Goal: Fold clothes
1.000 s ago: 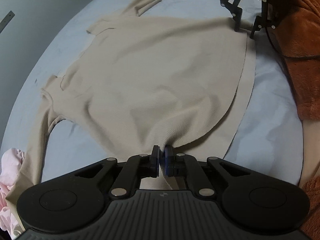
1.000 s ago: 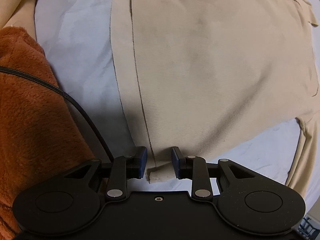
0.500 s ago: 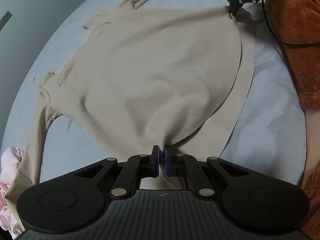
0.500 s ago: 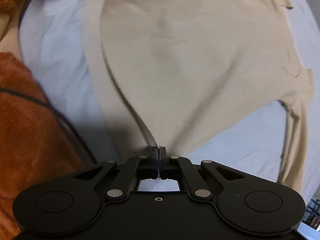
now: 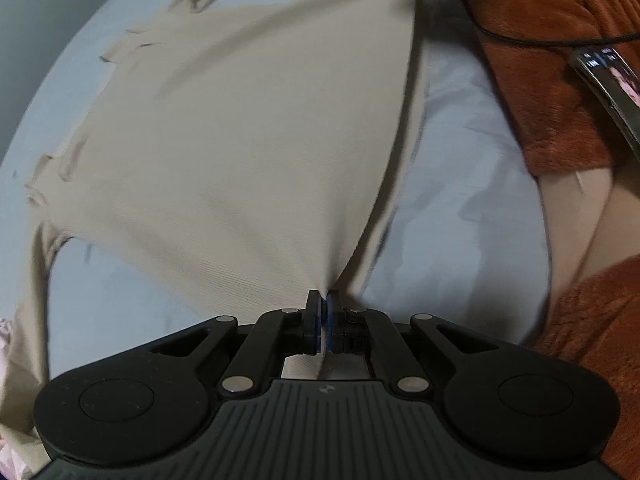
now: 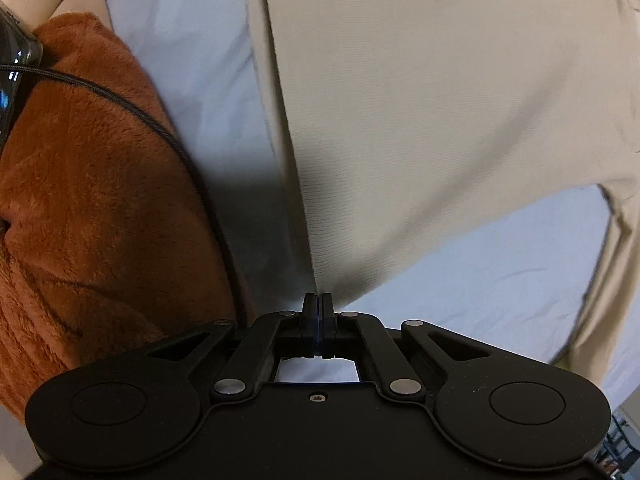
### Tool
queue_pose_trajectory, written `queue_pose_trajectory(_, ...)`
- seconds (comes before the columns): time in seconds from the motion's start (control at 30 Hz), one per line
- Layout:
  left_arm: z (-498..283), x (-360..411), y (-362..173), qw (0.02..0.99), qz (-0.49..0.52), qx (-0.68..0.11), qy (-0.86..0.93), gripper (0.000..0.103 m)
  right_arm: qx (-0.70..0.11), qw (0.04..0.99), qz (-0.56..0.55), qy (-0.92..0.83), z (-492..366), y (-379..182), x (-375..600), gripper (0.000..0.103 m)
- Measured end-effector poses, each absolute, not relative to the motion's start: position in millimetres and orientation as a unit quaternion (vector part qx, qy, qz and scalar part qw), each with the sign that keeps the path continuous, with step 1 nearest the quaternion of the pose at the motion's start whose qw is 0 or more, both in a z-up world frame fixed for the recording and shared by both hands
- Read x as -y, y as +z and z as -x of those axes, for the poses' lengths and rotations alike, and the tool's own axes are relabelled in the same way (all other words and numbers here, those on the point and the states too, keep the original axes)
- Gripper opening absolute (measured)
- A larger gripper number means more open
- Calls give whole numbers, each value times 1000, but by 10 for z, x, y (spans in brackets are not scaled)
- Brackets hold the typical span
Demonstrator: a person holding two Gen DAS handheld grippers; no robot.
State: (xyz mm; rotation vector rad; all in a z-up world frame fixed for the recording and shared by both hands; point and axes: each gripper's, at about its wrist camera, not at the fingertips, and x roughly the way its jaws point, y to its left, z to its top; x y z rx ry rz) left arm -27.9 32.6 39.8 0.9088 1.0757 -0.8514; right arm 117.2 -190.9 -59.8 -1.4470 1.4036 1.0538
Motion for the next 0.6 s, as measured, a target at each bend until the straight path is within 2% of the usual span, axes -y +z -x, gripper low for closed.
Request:
queue_pose_trajectory(0.23, 343, -305, 150, 643, -422, -508, -387, 0, -589, 423, 553, 410, -1176, -796, 1859, 0)
queue_pose_trajectory(0.4, 305, -375, 207, 631, -403, -534, -392, 1, -613, 438, 513, 411, -1191, -729, 1925, 3)
queue_pose_trajectory(0.43, 302, -421, 248, 633, -401, -534, -392, 5, -613, 452, 501, 411, -1199, -678, 1944, 6)
queue_pose_trajectory(0.53, 233, -572, 405, 659, -374, -528, -385, 13, -604, 517, 452, 404, -1305, -506, 2057, 30)
queue_pose_trajectory(0.6, 118, -702, 539, 692, -332, -522, -372, 15, -597, 559, 418, 395, -1357, -402, 2105, 30)
